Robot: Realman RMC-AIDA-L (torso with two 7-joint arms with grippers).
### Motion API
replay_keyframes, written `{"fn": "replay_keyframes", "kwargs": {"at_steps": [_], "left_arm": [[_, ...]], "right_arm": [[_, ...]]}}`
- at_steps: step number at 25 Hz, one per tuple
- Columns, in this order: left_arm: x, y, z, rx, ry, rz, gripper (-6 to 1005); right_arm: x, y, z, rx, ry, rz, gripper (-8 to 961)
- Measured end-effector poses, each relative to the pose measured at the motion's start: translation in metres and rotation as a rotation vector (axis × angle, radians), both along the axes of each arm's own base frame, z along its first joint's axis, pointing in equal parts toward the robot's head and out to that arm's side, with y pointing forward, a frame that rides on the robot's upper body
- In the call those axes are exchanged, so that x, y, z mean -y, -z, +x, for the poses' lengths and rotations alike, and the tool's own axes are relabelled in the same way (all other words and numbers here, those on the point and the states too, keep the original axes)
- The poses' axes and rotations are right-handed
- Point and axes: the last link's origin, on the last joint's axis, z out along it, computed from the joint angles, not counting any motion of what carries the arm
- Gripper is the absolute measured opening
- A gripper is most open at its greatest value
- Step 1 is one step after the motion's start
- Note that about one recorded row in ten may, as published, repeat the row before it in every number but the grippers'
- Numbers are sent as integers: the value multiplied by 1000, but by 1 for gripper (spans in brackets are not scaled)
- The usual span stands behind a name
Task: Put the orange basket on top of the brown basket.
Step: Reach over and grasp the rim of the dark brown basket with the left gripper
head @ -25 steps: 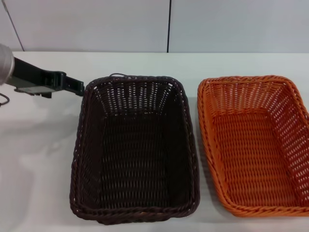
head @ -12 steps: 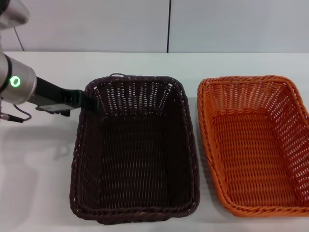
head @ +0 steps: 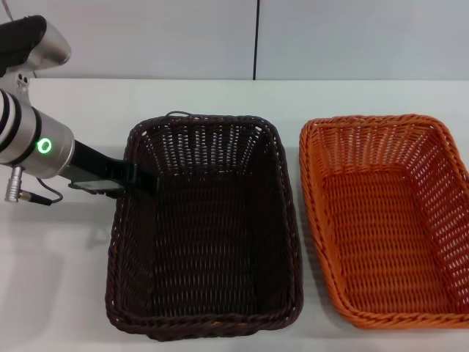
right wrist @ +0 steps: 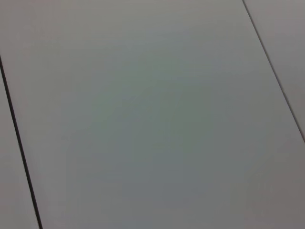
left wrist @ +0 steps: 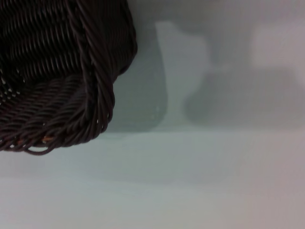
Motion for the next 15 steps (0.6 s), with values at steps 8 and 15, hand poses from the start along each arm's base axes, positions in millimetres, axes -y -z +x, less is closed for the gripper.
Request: {"fn": "replay_keyframes", "kwargs": {"at_steps": [8,15], "left_arm": [[0,-2,-2,-1,16,9,654],[0,-2,-5,-4,19,3,432]], "right_arm": [[0,0,0,-3,1,0,549],[3,0,3,-10,7,5,549]]}}
